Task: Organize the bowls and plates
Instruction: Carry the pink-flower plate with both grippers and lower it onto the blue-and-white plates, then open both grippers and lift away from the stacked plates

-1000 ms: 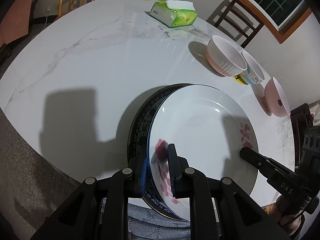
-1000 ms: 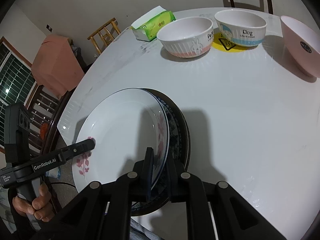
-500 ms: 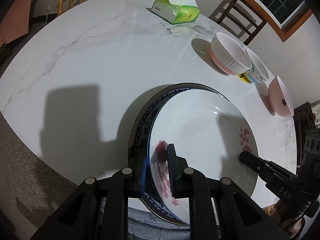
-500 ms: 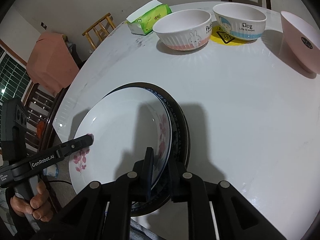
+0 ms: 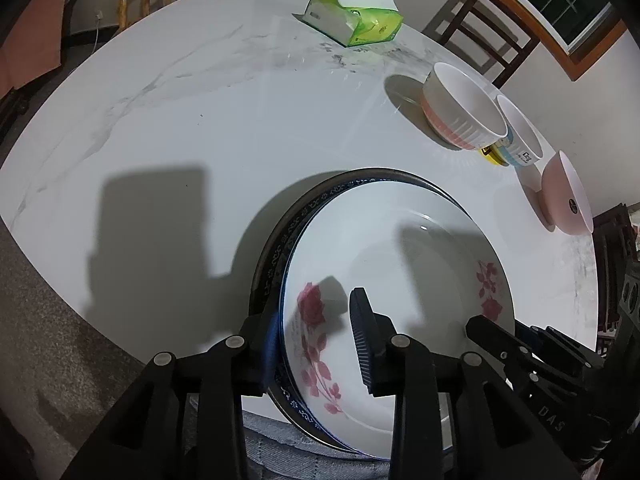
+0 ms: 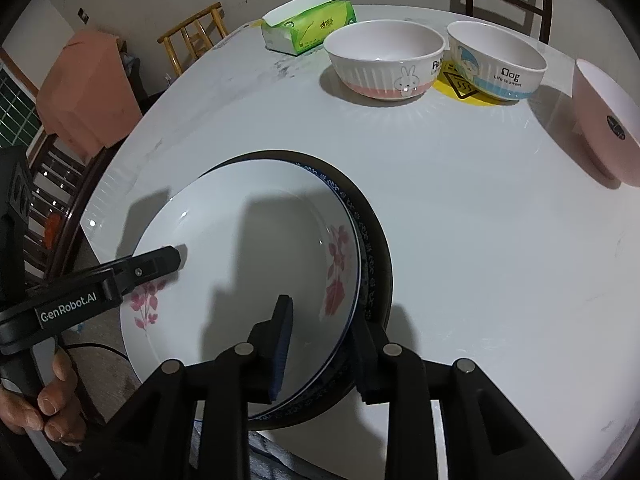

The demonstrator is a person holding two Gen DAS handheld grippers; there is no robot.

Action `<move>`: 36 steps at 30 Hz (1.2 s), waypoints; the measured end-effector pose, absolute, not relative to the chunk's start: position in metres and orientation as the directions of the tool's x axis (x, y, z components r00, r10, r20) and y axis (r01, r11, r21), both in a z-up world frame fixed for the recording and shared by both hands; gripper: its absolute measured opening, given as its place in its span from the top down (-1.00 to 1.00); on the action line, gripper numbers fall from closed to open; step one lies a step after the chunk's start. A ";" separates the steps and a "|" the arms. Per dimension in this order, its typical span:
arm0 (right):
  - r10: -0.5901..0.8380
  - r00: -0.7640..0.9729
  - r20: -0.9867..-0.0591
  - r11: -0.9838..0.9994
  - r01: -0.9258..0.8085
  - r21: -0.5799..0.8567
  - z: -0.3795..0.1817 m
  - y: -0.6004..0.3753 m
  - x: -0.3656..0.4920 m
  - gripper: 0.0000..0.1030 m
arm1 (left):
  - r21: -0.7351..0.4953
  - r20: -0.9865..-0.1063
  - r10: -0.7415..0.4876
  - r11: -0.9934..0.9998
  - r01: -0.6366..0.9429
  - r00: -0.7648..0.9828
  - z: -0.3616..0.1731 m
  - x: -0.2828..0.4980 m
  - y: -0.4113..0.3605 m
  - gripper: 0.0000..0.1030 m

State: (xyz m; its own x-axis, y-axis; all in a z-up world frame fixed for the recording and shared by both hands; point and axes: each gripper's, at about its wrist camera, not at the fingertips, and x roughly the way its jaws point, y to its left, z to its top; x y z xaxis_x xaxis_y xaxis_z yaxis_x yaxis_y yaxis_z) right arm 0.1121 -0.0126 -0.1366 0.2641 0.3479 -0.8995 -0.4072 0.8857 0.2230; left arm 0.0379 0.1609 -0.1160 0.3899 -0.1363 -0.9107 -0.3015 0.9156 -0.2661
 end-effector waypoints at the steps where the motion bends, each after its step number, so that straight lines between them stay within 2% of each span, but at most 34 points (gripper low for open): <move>1: 0.340 0.265 -0.902 0.887 -0.408 0.215 -0.136 -0.011 0.112 0.46 | -0.267 -0.910 -0.136 0.915 -0.304 0.391 -0.116 0.038 0.161 0.43; 10: 0.261 0.276 -0.925 0.894 -0.430 0.124 -0.134 0.000 0.106 0.43 | -0.265 -0.908 -0.129 0.915 -0.306 0.399 -0.115 0.036 0.161 0.41; 17: 0.230 0.271 -0.935 0.894 -0.438 0.093 -0.134 0.002 0.103 0.42 | -0.262 -0.902 -0.121 0.916 -0.304 0.414 -0.114 0.035 0.158 0.27; 27: 0.187 0.306 -0.934 0.890 -0.454 0.029 -0.126 0.007 0.098 0.42 | -0.253 -0.897 -0.103 0.917 -0.309 0.429 -0.111 0.032 0.159 0.24; 30: 0.190 0.308 -0.932 0.891 -0.452 0.032 -0.126 0.007 0.099 0.40 | -0.230 -0.887 -0.072 0.925 -0.302 0.456 -0.103 0.030 0.158 0.18; 32: 0.195 0.311 -0.930 0.891 -0.453 0.035 -0.125 0.006 0.098 0.40 | -0.227 -0.880 -0.065 0.927 -0.297 0.471 -0.097 0.029 0.159 0.06; 36: 0.208 0.324 -0.923 0.892 -0.451 0.043 -0.122 0.002 0.097 0.40 | -0.197 -0.873 -0.031 0.935 -0.294 0.487 -0.088 0.029 0.155 0.05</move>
State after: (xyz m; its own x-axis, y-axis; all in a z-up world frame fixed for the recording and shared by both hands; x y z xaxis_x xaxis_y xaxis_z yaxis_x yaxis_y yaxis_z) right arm 0.0968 0.0016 -0.1216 0.3243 0.2084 -0.9227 -0.4508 0.8916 0.0429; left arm 0.0289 0.1549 -0.0883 0.4869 -0.0309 -0.8729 -0.2945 0.9351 -0.1973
